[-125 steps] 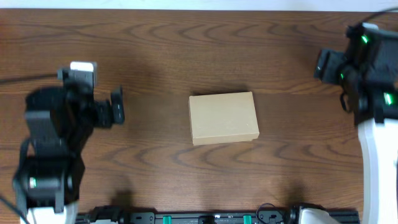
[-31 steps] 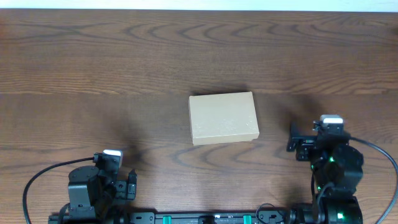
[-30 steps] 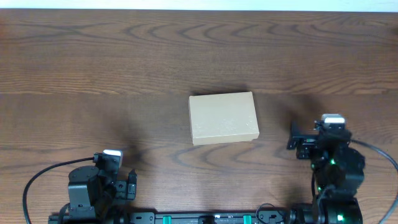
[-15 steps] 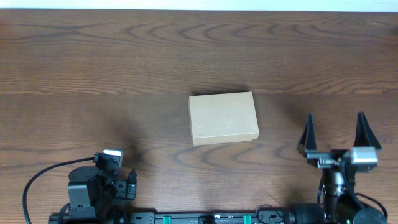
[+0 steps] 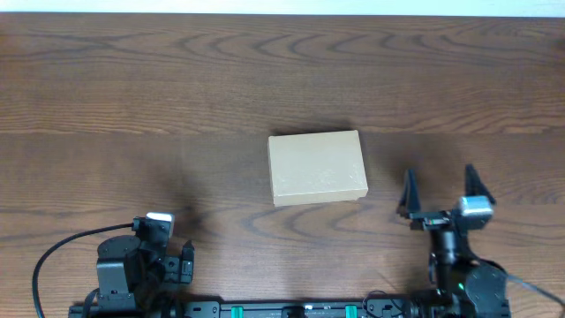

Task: Pack container

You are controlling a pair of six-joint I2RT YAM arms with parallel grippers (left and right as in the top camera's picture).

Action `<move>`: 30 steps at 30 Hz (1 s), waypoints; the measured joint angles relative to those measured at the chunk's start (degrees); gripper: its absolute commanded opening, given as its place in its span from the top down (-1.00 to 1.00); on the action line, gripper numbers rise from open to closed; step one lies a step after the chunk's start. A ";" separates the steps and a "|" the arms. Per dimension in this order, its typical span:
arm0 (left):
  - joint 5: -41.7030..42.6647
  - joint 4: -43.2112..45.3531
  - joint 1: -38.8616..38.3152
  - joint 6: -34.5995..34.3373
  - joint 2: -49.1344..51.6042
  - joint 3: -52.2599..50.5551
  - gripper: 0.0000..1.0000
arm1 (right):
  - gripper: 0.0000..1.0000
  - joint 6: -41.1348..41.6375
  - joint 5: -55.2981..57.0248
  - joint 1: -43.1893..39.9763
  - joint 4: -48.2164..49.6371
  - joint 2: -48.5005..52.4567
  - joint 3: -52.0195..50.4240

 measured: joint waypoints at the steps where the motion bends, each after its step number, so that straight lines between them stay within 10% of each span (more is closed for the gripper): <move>1: 0.00 0.00 0.00 0.00 0.00 0.00 -0.90 | -0.99 0.39 0.00 0.00 0.00 0.00 -1.57; 30: 0.00 -0.02 0.00 0.00 0.00 0.00 -0.91 | -0.99 -5.62 0.26 0.66 -4.02 0.20 -7.87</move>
